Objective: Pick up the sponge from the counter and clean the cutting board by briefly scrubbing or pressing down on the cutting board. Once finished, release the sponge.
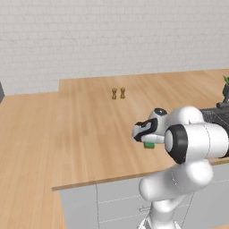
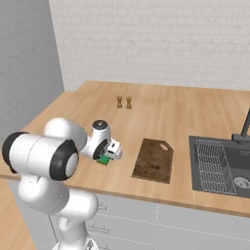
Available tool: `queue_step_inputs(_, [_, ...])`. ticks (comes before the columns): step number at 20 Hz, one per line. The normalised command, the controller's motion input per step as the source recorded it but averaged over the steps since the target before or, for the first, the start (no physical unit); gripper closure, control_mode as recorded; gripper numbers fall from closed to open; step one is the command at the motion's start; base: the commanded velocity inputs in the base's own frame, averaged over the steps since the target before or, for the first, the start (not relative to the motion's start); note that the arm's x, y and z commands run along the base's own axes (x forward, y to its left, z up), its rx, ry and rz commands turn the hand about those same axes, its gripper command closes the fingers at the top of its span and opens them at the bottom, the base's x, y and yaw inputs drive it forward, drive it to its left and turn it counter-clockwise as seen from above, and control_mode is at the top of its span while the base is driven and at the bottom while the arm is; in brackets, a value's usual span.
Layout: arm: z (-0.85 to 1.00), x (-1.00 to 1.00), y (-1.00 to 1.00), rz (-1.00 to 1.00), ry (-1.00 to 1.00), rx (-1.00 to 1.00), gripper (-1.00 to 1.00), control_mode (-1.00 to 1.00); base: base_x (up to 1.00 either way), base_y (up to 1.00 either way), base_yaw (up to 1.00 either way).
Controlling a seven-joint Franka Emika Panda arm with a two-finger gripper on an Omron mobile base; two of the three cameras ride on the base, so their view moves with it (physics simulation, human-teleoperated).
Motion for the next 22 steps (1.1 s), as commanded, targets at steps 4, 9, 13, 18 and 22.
queue_step_inputs(4, [-0.05, 0.22, 0.42, -0.02, -0.02, -0.05, -1.0, -1.0, 0.0, 0.0, 0.0])
queue_step_inputs(9, [0.04, -0.06, 0.04, -0.01, -0.13, -0.17, -1.0, -1.0, 0.0, 0.0, 0.0])
queue_step_inputs(13, [0.16, 0.0, -0.02, -0.01, -0.11, -0.01, -1.0, -1.0, 0.0, 0.0, 0.0])
queue_step_inputs(18, [0.81, -0.32, -0.05, 0.01, -0.09, 0.09, -1.0, -1.0, 0.0, 0.0, 0.0])
queue_step_inputs(22, [1.0, -0.84, 0.0, 0.01, -0.03, 0.14, -1.0, -1.0, 0.0, 0.0, 0.0])
